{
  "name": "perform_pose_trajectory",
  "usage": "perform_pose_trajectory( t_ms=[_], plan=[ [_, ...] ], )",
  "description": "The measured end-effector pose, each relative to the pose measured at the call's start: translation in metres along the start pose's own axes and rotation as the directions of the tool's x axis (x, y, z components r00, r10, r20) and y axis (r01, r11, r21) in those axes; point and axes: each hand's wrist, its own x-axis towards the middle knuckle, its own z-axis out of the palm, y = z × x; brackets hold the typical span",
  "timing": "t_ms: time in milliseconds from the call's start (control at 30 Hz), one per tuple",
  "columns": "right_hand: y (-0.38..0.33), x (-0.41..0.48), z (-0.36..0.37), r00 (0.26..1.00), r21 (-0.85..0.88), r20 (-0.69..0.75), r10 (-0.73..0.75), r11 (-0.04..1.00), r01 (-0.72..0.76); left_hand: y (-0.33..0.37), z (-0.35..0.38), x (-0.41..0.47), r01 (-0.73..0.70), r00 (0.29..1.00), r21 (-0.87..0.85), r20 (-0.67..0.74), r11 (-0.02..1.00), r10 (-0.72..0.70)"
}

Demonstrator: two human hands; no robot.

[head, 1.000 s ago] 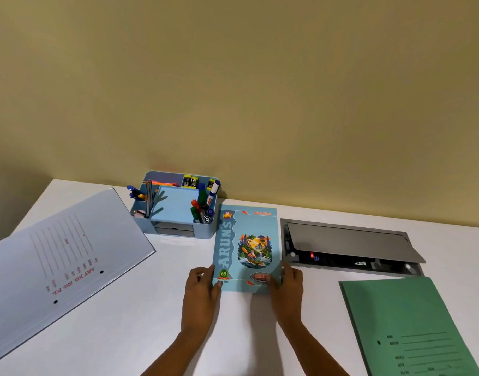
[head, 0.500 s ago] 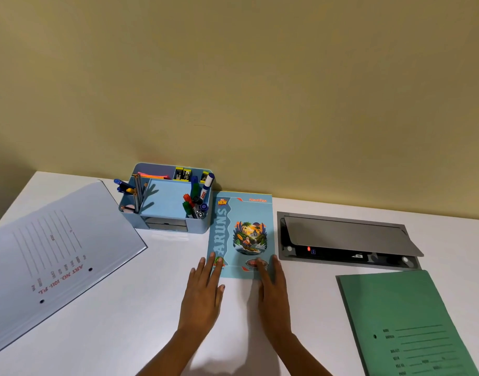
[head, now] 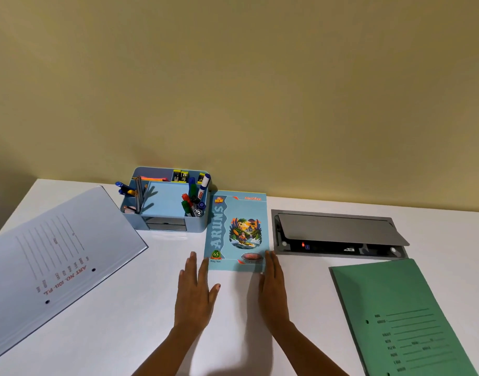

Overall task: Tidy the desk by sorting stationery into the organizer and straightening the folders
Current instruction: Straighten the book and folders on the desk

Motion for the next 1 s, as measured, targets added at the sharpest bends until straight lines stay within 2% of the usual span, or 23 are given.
perform_pose_trajectory(
  t_ms=[300, 533, 700, 833, 900, 1000],
  plan=[
    [0.014, -0.055, -0.008, 1.0, -0.054, 0.0, 0.017, 0.998, -0.017, -0.018, -0.003, -0.045, 0.01, 0.999, -0.012, 0.041, 1.0, -0.009],
    [0.032, -0.112, -0.019, 0.999, -0.124, -0.026, -0.042, 0.992, 0.039, -0.014, 0.001, -0.094, -0.021, 0.997, -0.005, 0.079, 1.0, 0.022],
    [0.045, -0.141, -0.038, 0.992, -0.212, -0.098, -0.085, 0.975, 0.062, 0.0, 0.004, -0.111, -0.072, 0.996, -0.033, 0.05, 0.997, 0.073],
    [0.06, -0.156, -0.055, 0.965, -0.176, -0.239, -0.11, 0.982, 0.068, 0.015, 0.009, -0.118, -0.123, 0.991, -0.137, 0.041, 0.983, 0.13],
    [0.064, -0.163, -0.066, 0.966, -0.071, -0.258, -0.016, 0.998, -0.002, 0.026, 0.01, -0.121, -0.126, 0.989, -0.202, 0.05, 0.971, 0.139],
    [0.079, -0.168, -0.081, 0.946, -0.017, -0.314, 0.077, 0.996, -0.087, 0.048, 0.013, -0.123, -0.178, 0.978, -0.246, 0.064, 0.953, 0.199]
  ],
)
